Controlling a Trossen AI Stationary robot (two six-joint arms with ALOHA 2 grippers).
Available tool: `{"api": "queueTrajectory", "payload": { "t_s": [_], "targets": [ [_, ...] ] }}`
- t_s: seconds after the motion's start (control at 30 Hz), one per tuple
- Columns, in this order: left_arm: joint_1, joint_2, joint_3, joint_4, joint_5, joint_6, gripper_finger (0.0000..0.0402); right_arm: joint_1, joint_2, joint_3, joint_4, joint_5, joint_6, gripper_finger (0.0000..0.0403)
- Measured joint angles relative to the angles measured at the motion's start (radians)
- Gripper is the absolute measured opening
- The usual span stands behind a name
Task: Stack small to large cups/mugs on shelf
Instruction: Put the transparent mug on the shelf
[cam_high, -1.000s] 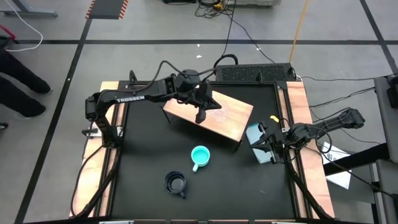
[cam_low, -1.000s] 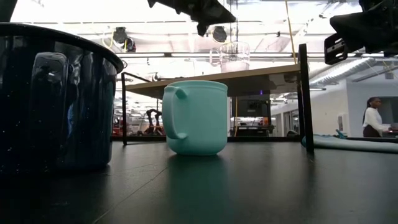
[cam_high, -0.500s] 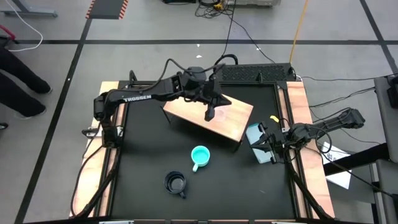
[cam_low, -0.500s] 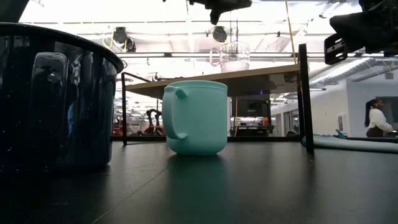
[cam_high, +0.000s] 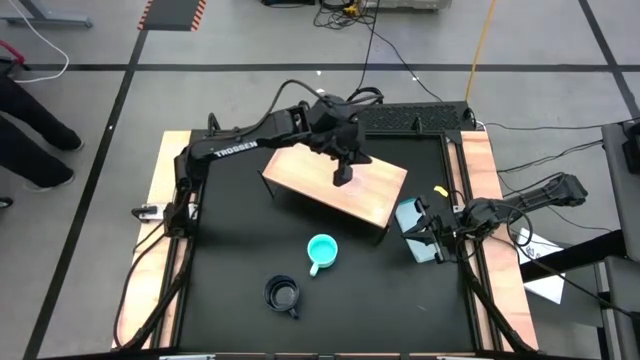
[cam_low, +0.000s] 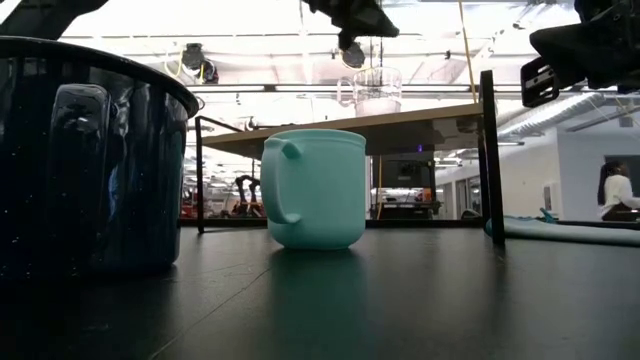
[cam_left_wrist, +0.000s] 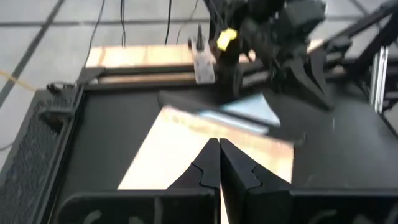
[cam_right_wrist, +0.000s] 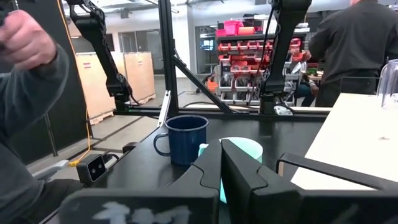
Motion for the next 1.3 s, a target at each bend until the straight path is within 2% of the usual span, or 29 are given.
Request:
{"api": "queueTrajectory", "payload": {
  "t_s": [0.1,0.23,0.6,0.77,1.03,1.3],
  "targets": [
    [0.005,-0.003,0.040,-0.136,-0.013,0.028,0.0000,0.000,0.000,0.000,-0.002,0.000,0.002,0.0000],
    [0.005,-0.002,0.043,-0.219,-0.038,0.067,0.0000,0.000,0.000,0.000,-0.002,0.000,0.000,0.0000],
    [-0.039,-0.002,0.043,-0.253,-0.029,0.169,0.0000,0.000,0.000,0.000,-0.002,0.000,-0.004,0.0000],
    [-0.045,-0.002,0.043,-0.247,-0.068,0.184,0.0004,0.000,0.000,0.000,-0.002,0.000,0.002,0.0000],
    [-0.045,0.003,0.042,-0.240,-0.071,0.134,0.0052,0.000,0.000,0.000,-0.001,0.000,0.002,0.0000],
    [-0.045,0.015,0.041,-0.250,-0.071,0.137,0.0122,0.000,0.000,0.000,0.000,0.000,0.003,0.0000]
  ]
}}
